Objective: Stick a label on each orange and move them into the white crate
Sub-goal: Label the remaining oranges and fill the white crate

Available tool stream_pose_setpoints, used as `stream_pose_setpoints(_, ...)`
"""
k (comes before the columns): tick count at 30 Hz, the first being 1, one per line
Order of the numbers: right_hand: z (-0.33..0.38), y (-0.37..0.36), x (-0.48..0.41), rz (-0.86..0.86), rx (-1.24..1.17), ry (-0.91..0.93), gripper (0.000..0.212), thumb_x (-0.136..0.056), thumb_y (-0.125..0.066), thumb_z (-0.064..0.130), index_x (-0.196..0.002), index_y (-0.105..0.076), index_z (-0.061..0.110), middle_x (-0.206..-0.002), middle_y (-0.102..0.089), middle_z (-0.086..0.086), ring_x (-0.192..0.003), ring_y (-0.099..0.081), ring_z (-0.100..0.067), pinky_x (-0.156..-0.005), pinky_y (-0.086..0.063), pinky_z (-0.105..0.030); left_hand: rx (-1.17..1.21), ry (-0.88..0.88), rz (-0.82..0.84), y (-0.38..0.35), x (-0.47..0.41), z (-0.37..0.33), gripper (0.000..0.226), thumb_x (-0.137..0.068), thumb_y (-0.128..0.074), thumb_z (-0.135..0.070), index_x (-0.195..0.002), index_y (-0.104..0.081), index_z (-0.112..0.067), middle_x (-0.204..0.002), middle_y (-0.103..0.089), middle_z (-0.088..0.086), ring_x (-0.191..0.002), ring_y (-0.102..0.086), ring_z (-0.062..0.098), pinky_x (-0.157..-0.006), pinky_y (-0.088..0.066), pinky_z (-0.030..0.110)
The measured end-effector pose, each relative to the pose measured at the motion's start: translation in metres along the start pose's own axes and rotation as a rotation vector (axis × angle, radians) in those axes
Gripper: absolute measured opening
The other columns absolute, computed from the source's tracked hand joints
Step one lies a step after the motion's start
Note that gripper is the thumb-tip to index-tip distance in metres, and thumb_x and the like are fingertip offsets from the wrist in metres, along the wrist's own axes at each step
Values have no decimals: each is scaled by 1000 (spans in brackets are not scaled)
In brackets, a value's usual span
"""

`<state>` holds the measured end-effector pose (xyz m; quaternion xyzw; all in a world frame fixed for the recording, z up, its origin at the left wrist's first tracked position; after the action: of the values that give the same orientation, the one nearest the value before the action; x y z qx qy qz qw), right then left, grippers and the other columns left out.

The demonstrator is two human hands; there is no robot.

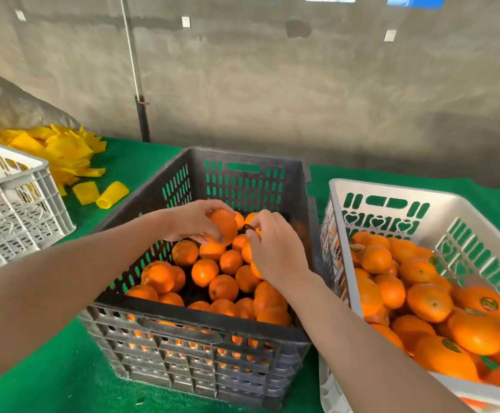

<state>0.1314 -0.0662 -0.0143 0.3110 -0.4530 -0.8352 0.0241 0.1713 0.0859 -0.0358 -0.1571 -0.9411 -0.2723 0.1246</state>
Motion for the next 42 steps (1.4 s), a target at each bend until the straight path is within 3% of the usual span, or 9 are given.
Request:
stream_pose_setpoints(2, -1, 10, -1, -45, -201, -62, 9, -95, -50, 13, -93, -57, 8, -90, -52, 0, -84, -48, -16, -64, -34, -23, 205, -96, -62, 10, 23, -12, 57, -77, -71, 3, -120, -58, -31, -114, -59, 4, -94, -64, 22, -70, -54, 28)
stream_pose_setpoints(5, -2, 31, 2, -94, -486, -158, 10, -93, -50, 10, -86, -57, 14, -82, -54, 8, -81, -52, -9, -70, -40, -10, 450, -163, -82, 5, 62, -19, 56, -67, -80, -6, -118, -60, -19, -102, -70, 5, -87, -69, 17, -70, -54, 28)
stream_pose_setpoints(10, 9, 71, 28, 55, -744, -164, 16, -96, -50, 13, -89, -59, 25, -108, -63, 2, -105, -57, -13, -92, -50, -37, 760, -182, 5, -29, 105, -30, 94, -38, -95, -39, -121, -61, -12, -116, -67, 17, -103, -66, 34, -76, -58, 43)
stream_pose_setpoints(14, 33, 105, 56, 138, -566, 38, 23, -94, -52, 12, -81, -54, 31, -116, -55, 6, -109, -49, 1, -89, -38, -13, 924, -189, 35, -62, 116, -48, 83, -52, -91, -32, -126, -59, -13, -121, -65, 17, -103, -66, 34, -74, -58, 43)
stream_pose_setpoints(19, 40, 130, 79, 100, -307, 164, 11, -95, -51, 10, -86, -57, 9, -113, -48, -1, -111, -42, -4, -91, -34, -15, 950, -181, 59, -104, 122, -69, 48, -80, -65, -23, -125, -59, -11, -113, -68, 14, -95, -69, 26, -76, -58, 43)
stream_pose_setpoints(23, 35, 146, 91, 72, -215, 166, 10, -94, -50, 10, -85, -54, 9, -108, -47, -1, -108, -44, -10, -88, -33, -16, 1027, -168, 66, -127, 124, -82, 52, -78, -67, -22, -126, -57, -7, -113, -67, 17, -92, -70, 29, -73, -58, 43)
stream_pose_setpoints(30, 24, 166, 105, 63, -124, 130, 11, -96, -47, 12, -86, -51, 10, -102, -48, -4, -98, -48, -20, -82, -41, -39, 1095, -146, 61, -152, 126, -95, 56, -75, -68, -21, -127, -54, -5, -118, -65, 20, -93, -70, 33, -69, -58, 43)
stream_pose_setpoints(37, 14, 174, 116, -19, 36, 147, 13, -93, -53, 29, -86, -47, 20, -100, -50, 2, -91, -48, -14, -73, -45, -33, 1127, -253, 104, -171, 127, -106, 44, -79, -63, -21, -121, -57, -7, -108, -71, 15, -98, -69, 30, -71, -58, 42)
stream_pose_setpoints(42, -1, 178, 123, -138, -144, 60, 10, -86, -62, 27, -87, -54, 23, -95, -53, 9, -84, -52, -7, -69, -51, -33, 1127, -286, 132, -180, 128, -112, 43, -82, -66, -19, -123, -57, -10, -115, -68, 15, -105, -66, 33, -76, -57, 43)
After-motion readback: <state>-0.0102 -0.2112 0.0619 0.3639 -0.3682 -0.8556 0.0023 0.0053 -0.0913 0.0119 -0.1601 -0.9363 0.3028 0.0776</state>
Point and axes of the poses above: each hand's wrist, its own x-axis away from the middle knuckle, its own y-axis out of the back of the hand, z = x × y, the point moved 6 cm from there along -x, towards the middle knuckle
